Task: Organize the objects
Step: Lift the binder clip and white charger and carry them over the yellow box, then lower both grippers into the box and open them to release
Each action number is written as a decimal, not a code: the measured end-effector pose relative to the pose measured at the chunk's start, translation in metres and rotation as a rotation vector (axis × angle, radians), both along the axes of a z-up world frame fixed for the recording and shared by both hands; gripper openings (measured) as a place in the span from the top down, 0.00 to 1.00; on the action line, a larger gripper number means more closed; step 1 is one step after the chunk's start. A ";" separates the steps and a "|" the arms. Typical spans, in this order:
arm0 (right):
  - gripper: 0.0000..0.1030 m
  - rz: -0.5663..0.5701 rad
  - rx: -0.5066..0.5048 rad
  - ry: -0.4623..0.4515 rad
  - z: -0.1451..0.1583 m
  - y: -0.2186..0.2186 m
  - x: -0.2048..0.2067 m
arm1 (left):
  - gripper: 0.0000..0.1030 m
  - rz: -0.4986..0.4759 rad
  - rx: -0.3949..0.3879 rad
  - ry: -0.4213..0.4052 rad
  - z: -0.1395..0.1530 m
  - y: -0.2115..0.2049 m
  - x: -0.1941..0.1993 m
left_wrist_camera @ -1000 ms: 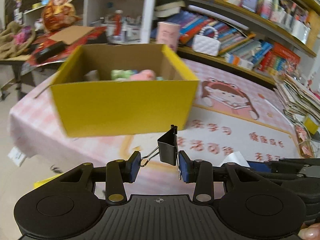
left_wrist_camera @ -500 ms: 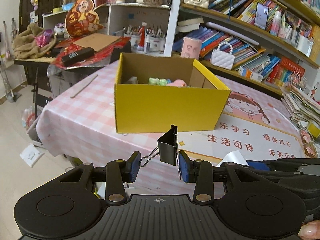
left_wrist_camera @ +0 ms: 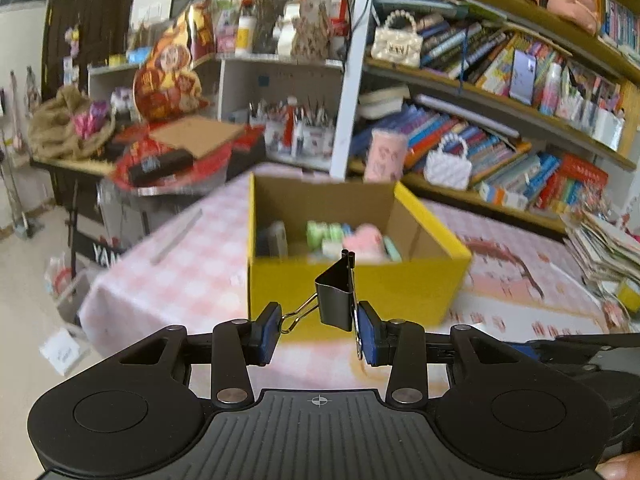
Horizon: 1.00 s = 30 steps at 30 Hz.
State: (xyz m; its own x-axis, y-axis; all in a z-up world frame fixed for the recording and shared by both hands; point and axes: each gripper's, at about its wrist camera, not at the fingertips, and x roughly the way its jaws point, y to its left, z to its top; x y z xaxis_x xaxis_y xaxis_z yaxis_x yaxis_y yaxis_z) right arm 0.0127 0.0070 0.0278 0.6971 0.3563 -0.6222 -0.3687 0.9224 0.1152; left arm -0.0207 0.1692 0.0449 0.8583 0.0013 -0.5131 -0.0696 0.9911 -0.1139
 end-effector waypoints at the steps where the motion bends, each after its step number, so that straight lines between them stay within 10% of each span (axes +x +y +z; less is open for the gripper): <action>1: 0.76 -0.005 0.009 -0.018 0.005 0.000 0.009 | 0.63 0.007 0.008 -0.012 0.003 0.001 0.007; 17: 0.76 0.033 0.038 -0.118 0.027 0.022 0.179 | 0.62 0.068 0.130 0.090 -0.024 -0.018 0.142; 30: 0.76 0.171 -0.005 0.063 -0.012 0.058 0.246 | 0.62 0.126 0.184 0.189 -0.043 -0.030 0.171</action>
State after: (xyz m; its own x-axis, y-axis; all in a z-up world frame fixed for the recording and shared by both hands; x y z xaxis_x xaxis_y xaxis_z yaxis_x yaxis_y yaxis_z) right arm 0.2589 0.0646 0.0155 0.5862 0.4632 -0.6647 -0.5125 0.8474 0.1386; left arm 0.1498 0.1394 0.0014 0.7348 0.2096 -0.6451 -0.1966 0.9761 0.0932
